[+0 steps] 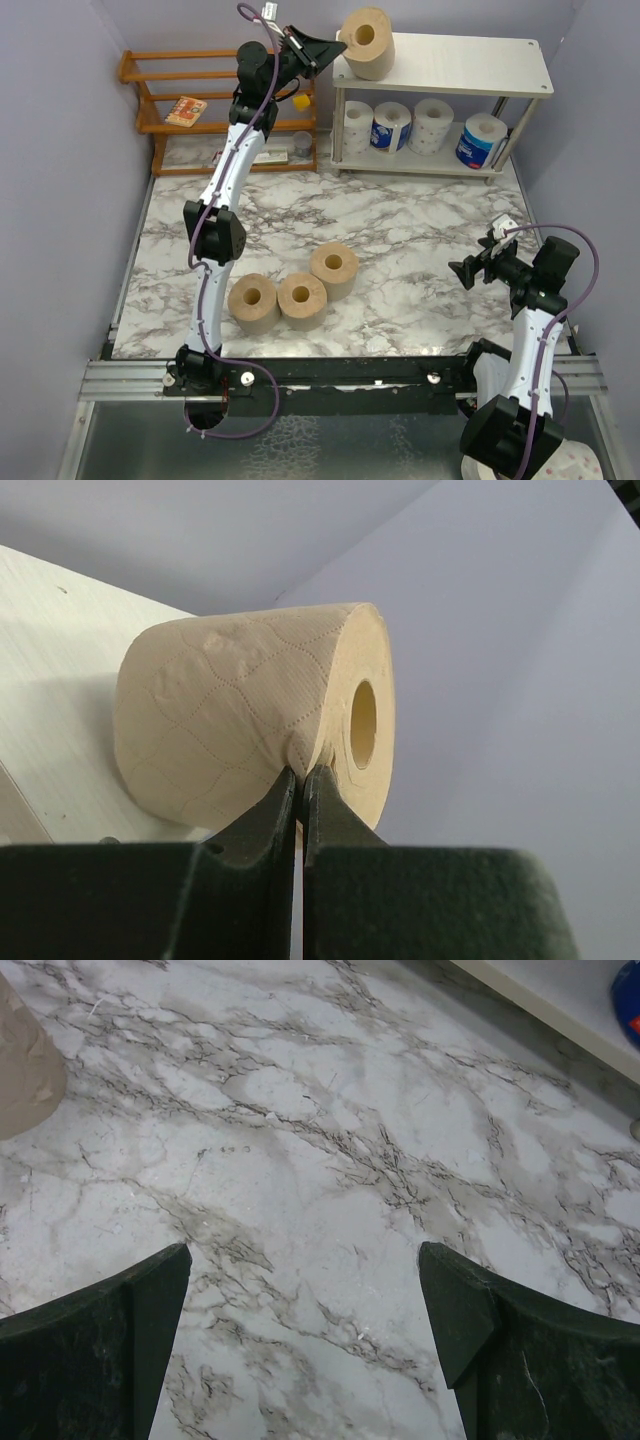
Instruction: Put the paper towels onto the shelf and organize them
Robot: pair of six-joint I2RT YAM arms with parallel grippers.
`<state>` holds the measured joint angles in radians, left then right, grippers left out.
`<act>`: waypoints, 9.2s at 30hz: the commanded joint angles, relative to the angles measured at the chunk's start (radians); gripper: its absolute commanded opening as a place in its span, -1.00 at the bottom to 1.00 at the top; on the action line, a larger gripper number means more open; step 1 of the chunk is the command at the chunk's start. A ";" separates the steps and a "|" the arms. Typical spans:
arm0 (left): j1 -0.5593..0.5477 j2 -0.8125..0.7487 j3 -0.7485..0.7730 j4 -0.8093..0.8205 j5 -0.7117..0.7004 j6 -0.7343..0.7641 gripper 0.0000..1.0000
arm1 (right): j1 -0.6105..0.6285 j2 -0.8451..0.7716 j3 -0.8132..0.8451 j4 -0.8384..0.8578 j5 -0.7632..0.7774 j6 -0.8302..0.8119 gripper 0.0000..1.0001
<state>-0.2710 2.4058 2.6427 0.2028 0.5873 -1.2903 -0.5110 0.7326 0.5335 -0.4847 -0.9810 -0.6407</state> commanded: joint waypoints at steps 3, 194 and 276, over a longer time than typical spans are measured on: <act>-0.048 0.047 0.059 0.064 -0.066 0.049 -1.00 | -0.007 -0.009 -0.012 0.032 -0.002 0.009 0.95; -0.046 -0.445 -0.347 -0.533 -0.073 0.061 -1.00 | -0.101 -0.009 -0.017 0.049 0.033 0.032 0.98; 0.414 -1.031 -1.315 -0.869 -0.407 1.239 0.53 | 0.099 0.537 0.840 -0.349 0.256 0.299 0.99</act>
<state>0.1261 1.4349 1.4029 -0.6201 0.3111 -0.1383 -0.5903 1.0382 1.3140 -0.6712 -0.8879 -0.2867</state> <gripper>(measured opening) 0.766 0.994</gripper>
